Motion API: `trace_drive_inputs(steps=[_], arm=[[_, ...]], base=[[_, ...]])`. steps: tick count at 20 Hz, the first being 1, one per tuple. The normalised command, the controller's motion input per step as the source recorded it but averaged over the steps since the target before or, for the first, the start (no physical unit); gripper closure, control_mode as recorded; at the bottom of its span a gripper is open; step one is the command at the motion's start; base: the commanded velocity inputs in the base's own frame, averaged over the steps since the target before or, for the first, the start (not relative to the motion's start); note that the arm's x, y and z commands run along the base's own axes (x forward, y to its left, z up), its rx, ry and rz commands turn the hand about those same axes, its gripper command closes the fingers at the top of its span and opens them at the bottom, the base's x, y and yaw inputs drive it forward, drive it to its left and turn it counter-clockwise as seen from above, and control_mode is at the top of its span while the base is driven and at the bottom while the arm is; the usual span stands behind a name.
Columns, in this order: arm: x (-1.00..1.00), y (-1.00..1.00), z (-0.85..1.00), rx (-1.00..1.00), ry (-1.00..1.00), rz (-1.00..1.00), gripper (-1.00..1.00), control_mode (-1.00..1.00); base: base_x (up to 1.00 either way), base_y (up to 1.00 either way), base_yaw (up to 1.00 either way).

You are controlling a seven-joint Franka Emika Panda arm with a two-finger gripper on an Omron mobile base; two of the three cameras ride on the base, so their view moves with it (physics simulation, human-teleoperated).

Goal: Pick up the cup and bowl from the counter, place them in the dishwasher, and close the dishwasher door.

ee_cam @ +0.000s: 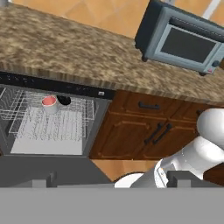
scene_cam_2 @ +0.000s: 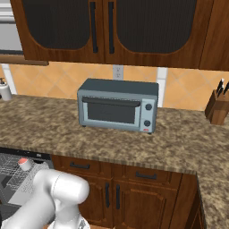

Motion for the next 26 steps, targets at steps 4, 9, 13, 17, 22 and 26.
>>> trace_drive_inputs(steps=[4,9,13,17,22,26], arm=[[-0.98,-0.39,-1.00,-0.02,0.06,0.08,-1.00,-1.00],[-0.56,-0.28,-1.00,-0.01,0.11,0.07,-1.00,-1.00],[0.03,-0.05,-1.00,0.04,0.06,0.15,-1.00,-1.00],[0.19,0.01,-1.00,0.10,0.00,0.18,-1.00,-1.00],[0.29,0.16,-1.00,0.02,-0.03,0.27,-1.00,-1.00],[0.40,0.58,-1.00,0.24,0.02,0.24,-1.00,-1.00]], base=[[0.00,0.00,0.00],[0.00,0.00,0.00],[0.00,0.00,0.00],[0.00,0.00,0.00],[0.00,0.00,0.00],[0.00,0.00,0.00]])
